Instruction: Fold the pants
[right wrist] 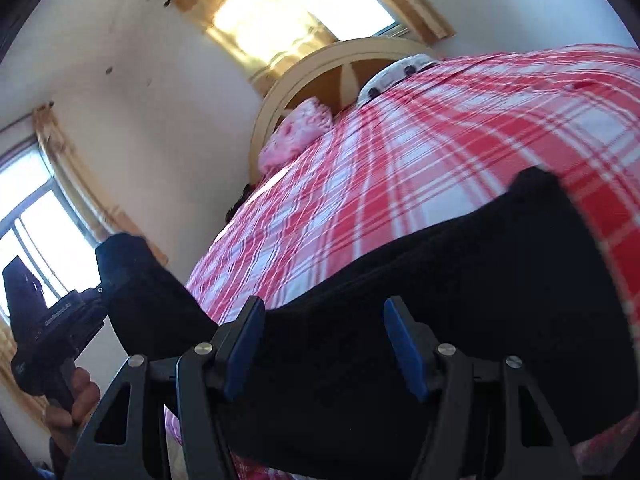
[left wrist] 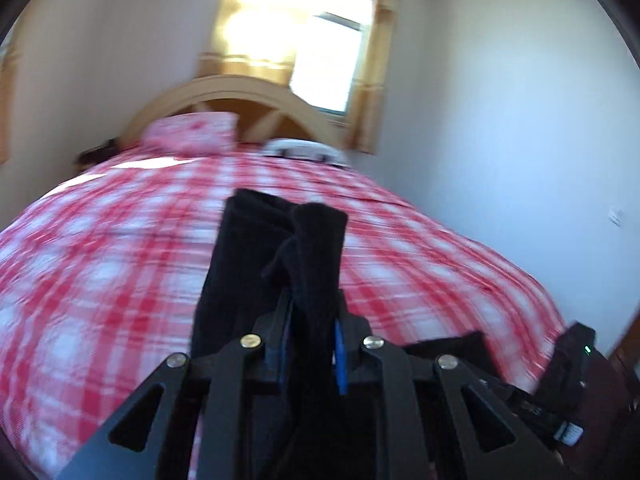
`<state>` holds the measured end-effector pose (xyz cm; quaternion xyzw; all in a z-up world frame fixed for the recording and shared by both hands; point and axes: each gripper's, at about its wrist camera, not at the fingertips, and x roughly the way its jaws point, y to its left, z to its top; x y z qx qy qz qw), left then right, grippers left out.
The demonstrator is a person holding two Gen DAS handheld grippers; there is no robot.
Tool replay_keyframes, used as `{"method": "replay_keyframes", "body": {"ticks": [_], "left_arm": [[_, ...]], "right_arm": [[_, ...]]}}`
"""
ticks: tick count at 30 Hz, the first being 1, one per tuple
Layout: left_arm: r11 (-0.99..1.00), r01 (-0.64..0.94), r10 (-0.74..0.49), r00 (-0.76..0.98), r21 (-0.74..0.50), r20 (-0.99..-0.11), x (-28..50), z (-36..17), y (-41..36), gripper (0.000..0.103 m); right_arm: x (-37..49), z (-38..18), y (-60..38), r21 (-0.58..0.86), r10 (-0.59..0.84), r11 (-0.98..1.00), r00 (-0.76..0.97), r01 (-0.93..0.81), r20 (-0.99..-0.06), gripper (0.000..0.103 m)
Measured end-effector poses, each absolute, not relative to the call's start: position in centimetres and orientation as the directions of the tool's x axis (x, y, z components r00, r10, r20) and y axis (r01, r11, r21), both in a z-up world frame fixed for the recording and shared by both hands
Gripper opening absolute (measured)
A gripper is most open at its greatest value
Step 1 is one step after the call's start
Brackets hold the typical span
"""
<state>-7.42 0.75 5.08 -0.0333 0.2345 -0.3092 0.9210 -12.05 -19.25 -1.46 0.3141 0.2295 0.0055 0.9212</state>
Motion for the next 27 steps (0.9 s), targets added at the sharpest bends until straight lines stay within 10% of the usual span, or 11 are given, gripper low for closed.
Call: {"method": "replay_keyframes", "body": {"ticks": [15, 21, 27], "left_arm": [[0.573, 0.819, -0.663, 0.439, -0.034, -0.607, -11.5, -4.3, -10.9, 0.022], [0.577, 0.81, -0.664, 0.39, -0.105, -0.638, -11.4, -1.5, -8.5, 0.063], [0.728, 0.675, -0.603, 0.547, -0.121, -0.581, -8.8, 0.8, -2.1, 0.078]], "right_arm": [[-17.6, -1.6, -24.9, 0.657, 0.059, 0.721, 0.925, 0.22, -0.375, 0.064], [-16.9, -1.6, -24.6, 0.724, 0.202, 0.683, 0.926, 0.099, -0.318, 0.064], [-15.8, -3.0, -25.1, 0.795, 0.289, 0.6, 0.902, 0.091, -0.321, 0.064]]}}
